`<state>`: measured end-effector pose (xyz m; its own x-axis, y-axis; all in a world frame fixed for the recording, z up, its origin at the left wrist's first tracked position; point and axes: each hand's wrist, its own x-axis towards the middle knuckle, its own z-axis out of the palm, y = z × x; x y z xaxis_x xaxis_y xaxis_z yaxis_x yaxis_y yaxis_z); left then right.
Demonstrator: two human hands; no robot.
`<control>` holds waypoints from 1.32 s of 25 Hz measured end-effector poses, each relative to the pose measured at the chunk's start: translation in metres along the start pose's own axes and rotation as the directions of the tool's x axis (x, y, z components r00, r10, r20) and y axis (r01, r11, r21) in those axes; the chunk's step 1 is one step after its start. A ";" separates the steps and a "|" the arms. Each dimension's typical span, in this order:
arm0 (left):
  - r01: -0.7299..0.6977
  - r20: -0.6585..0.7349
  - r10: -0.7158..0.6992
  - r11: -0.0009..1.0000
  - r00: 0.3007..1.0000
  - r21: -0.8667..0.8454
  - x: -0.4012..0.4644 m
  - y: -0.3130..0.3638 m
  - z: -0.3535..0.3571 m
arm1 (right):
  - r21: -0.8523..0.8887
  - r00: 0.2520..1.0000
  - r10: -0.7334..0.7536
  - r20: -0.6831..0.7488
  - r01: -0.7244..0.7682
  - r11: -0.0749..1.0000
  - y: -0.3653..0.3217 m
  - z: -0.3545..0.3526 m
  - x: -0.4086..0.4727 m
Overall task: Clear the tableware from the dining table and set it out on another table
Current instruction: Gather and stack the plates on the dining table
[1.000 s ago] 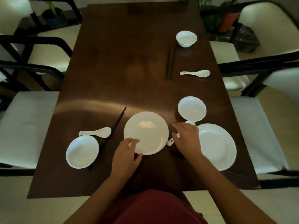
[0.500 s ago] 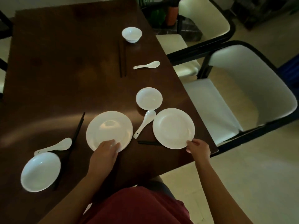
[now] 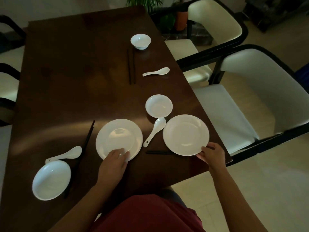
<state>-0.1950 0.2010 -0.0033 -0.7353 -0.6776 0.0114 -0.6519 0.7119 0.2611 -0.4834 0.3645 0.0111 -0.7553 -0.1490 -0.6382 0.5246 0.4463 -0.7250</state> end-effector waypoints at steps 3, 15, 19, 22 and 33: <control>0.024 0.042 -0.023 1.000 0.999 -0.017 0.000 -0.001 -0.002 | -0.010 0.996 -0.037 -0.080 0.036 0.999 -0.006 -0.016 -0.007; 0.520 0.261 -0.691 0.193 0.674 -0.832 -0.003 -0.007 -0.025 | -0.084 0.879 -0.093 0.467 0.149 0.985 -0.022 0.099 -0.069; 0.622 0.258 -0.769 0.220 0.585 -0.752 -0.003 -0.034 -0.031 | -0.208 0.850 -0.007 0.527 0.138 0.968 -0.016 0.156 -0.071; 0.659 0.278 -0.806 0.176 0.523 -0.731 -0.006 -0.041 -0.025 | -0.287 0.839 -0.037 0.543 0.227 0.930 -0.010 0.174 -0.067; 0.707 0.185 -0.838 0.289 0.512 -0.646 -0.003 -0.043 -0.012 | -0.578 0.762 -0.334 0.555 0.642 0.504 0.001 0.178 -0.066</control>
<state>-0.1627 0.1707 -0.0032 0.1356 -0.9099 -0.3921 -0.5887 -0.3923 0.7068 -0.3629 0.2178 0.0067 -0.5323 -0.7525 -0.3879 -0.4474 0.6390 -0.6256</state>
